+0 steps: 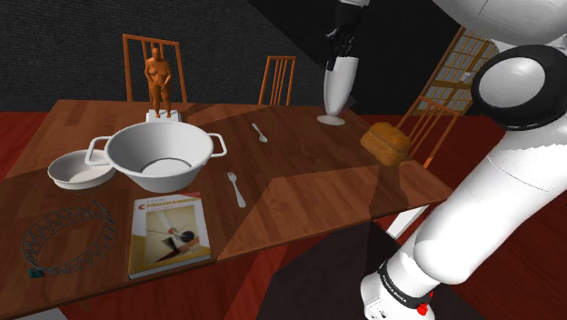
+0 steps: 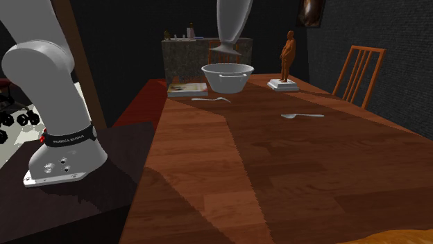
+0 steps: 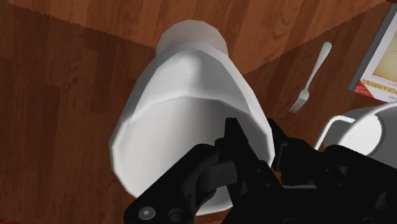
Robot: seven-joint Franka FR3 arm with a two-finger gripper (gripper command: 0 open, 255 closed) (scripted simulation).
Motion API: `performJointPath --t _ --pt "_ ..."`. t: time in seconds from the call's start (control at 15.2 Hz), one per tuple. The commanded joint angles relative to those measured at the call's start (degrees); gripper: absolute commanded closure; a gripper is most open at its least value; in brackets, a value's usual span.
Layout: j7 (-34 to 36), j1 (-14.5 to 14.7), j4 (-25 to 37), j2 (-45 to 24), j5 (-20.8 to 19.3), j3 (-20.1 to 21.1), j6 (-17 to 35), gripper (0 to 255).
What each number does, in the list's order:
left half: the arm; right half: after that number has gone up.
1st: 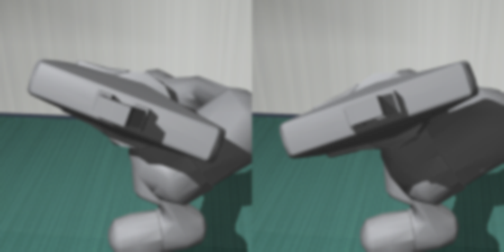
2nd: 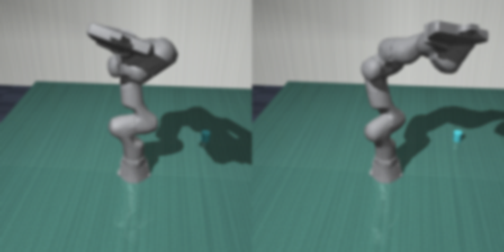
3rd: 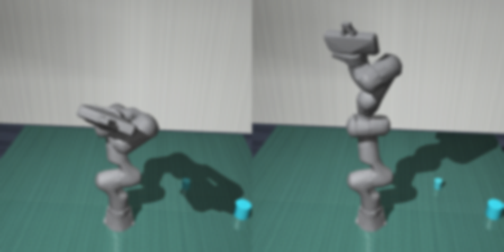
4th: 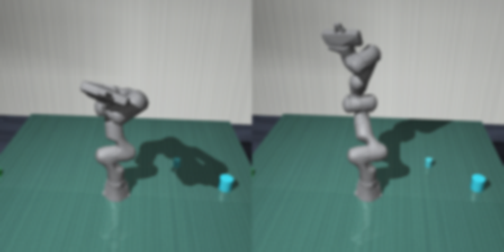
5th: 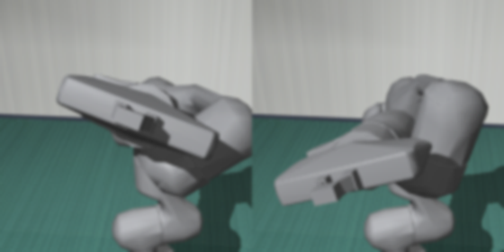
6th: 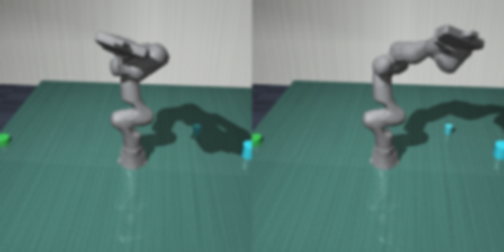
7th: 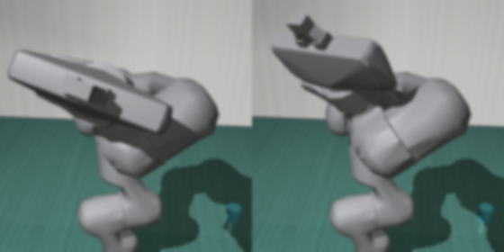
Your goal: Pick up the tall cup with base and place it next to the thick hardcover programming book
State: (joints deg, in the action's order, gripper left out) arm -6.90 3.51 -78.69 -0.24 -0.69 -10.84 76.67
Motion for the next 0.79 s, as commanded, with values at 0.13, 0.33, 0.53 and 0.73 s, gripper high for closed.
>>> performJointPath --t 0.13,0.33,0.53,0.73 --pt "6.0 2.9 -5.3 4.4 -0.4 3.1 1.0 255" --pt "10.3 4.8 -7.9 6.6 -0.3 5.5 1.2 255" --pt "14.7 6.6 -9.8 8.3 0.1 7.9 1.4 255" --pt "19.0 8.4 -11.0 9.4 0.6 10.4 1.4 255"
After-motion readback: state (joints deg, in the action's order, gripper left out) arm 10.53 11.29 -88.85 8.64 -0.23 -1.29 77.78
